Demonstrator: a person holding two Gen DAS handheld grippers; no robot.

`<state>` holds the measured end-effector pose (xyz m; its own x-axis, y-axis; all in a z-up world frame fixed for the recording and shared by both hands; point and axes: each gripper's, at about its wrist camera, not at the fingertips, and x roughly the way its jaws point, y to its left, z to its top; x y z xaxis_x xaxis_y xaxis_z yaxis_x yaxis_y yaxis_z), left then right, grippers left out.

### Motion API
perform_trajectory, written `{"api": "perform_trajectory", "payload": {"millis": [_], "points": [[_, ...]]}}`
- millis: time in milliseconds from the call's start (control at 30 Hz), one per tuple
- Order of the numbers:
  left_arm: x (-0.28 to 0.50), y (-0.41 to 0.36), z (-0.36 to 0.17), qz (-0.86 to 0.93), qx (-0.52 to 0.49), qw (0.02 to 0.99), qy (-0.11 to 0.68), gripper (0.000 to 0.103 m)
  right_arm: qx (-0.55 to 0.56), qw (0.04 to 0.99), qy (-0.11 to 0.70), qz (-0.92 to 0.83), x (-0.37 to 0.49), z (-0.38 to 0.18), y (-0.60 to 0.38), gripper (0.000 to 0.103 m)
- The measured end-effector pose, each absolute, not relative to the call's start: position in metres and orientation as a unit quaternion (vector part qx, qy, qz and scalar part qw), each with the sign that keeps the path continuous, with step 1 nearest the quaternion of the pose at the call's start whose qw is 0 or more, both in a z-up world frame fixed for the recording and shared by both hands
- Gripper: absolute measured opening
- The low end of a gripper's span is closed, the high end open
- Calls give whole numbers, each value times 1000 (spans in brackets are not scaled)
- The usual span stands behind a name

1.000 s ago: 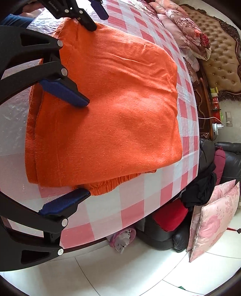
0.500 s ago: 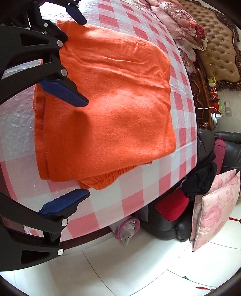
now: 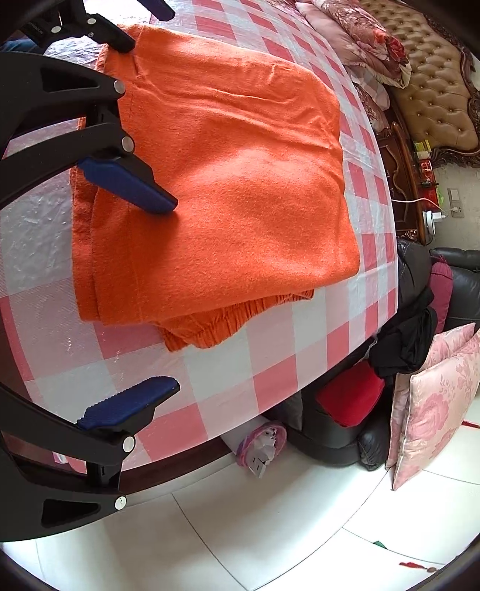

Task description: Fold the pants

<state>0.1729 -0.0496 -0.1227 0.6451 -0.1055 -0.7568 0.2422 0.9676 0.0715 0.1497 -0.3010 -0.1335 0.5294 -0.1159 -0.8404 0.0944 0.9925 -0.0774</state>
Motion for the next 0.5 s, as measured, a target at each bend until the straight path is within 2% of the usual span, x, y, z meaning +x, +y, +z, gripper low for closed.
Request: {"api": "perform_trajectory", "payload": {"millis": [200, 333, 500], "points": [[182, -45, -104, -89, 66, 915, 387, 70, 2, 884, 463, -58, 148, -108, -303, 86], [204, -49, -89, -100, 55, 923, 369, 70, -7, 892, 451, -8, 183, -89, -284, 86], [256, -53, -92, -109, 63, 915, 383, 70, -77, 858, 504, 68, 248, -122, -239, 86]]}}
